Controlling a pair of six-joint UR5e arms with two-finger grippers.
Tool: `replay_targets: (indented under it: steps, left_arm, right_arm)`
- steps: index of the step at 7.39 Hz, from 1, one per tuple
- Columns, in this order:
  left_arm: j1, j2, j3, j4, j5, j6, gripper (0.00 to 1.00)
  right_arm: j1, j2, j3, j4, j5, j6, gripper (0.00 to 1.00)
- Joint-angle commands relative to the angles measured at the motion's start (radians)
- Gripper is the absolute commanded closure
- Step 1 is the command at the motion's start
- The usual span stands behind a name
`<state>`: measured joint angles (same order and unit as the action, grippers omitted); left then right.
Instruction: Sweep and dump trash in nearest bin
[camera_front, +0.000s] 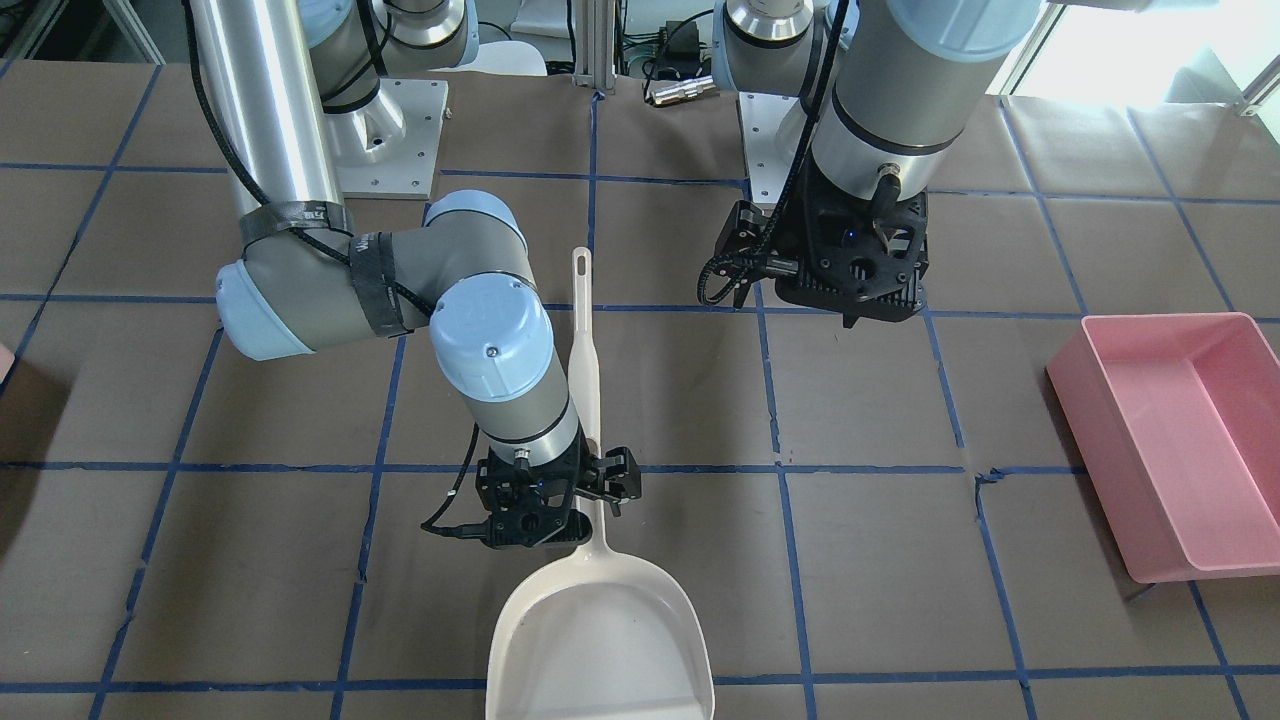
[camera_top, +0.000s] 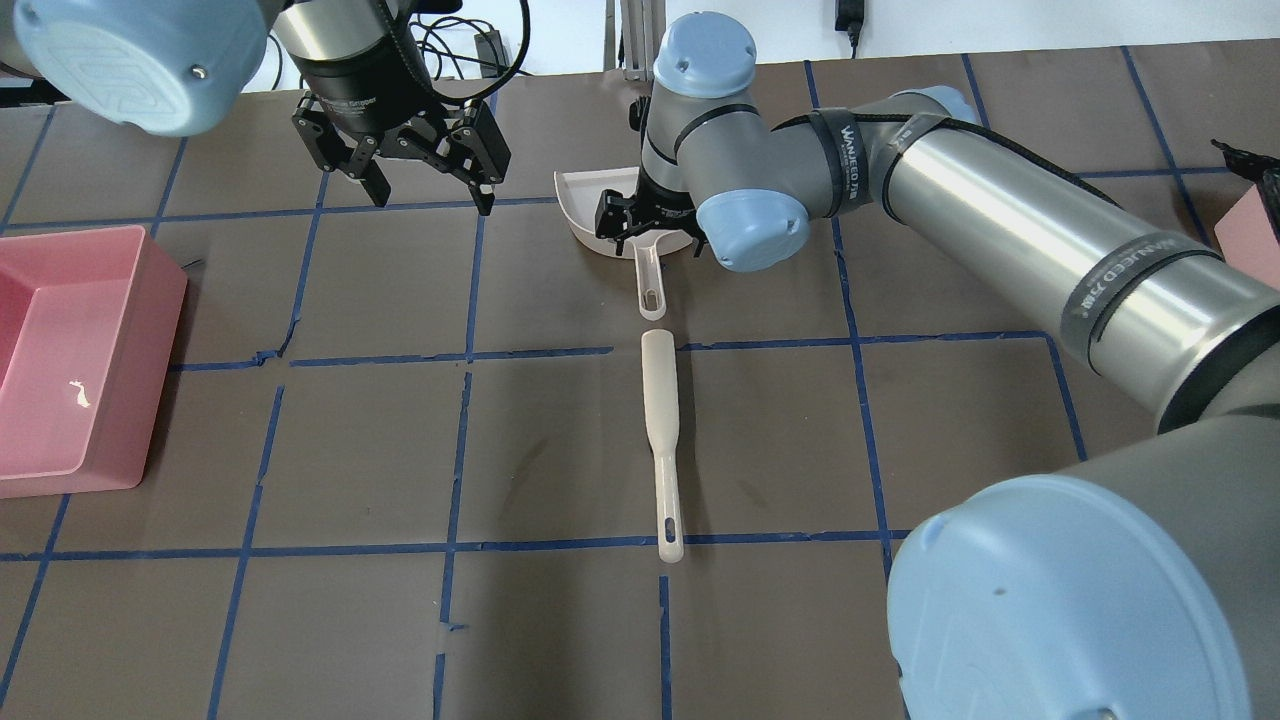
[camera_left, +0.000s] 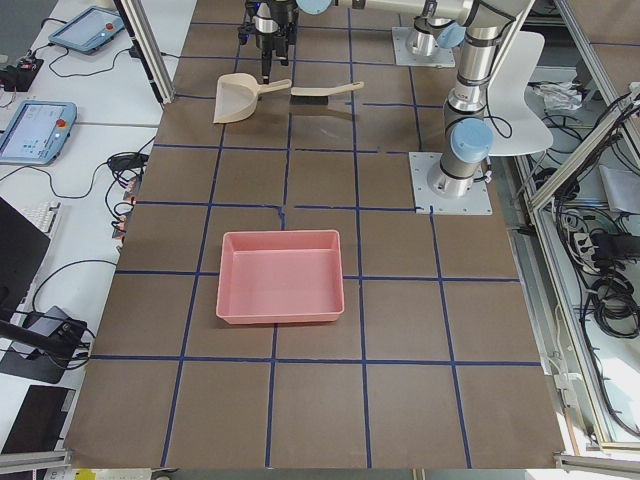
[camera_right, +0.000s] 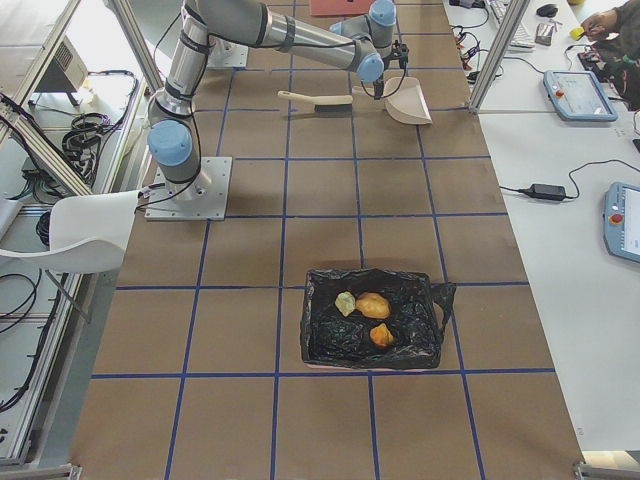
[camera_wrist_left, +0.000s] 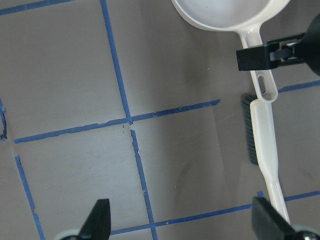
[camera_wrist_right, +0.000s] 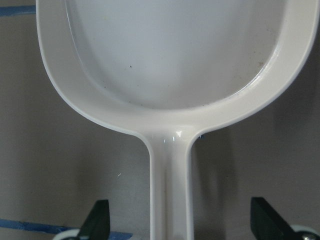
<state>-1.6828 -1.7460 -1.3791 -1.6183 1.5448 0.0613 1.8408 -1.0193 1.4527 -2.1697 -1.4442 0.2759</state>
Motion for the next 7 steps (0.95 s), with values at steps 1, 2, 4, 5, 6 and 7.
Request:
replay_targets:
  steps: [1,2,4,5,6,7]
  left_arm:
    - [0.0,0.0,-0.002,0.0,0.0,0.0,0.0]
    - [0.0,0.0,0.0,0.0,0.0,0.0,0.0]
    - [0.0,0.0,-0.002,0.0,0.0,0.0,0.0]
    - [0.0,0.0,0.0,0.0,0.0,0.0,0.0]
    - [0.0,0.0,0.0,0.0,0.0,0.0,0.0]
    - [0.0,0.0,0.0,0.0,0.0,0.0,0.0]
  right_arm:
    - [-0.093,-0.063,-0.017,0.008,-0.013,-0.124,0.0]
    - [-0.179,-0.111,-0.009,0.037,-0.034,-0.22,0.0]
    - [-0.376,-0.207,-0.009,0.219,-0.045,-0.405,0.0]
    - [-0.493,-0.238,-0.006,0.296,-0.047,-0.535,0.0]
    - [-0.623,-0.243,0.003,0.324,-0.048,-0.711,0.0]
    - [-0.761,-0.242,0.029,0.324,-0.048,-0.853,0.0]
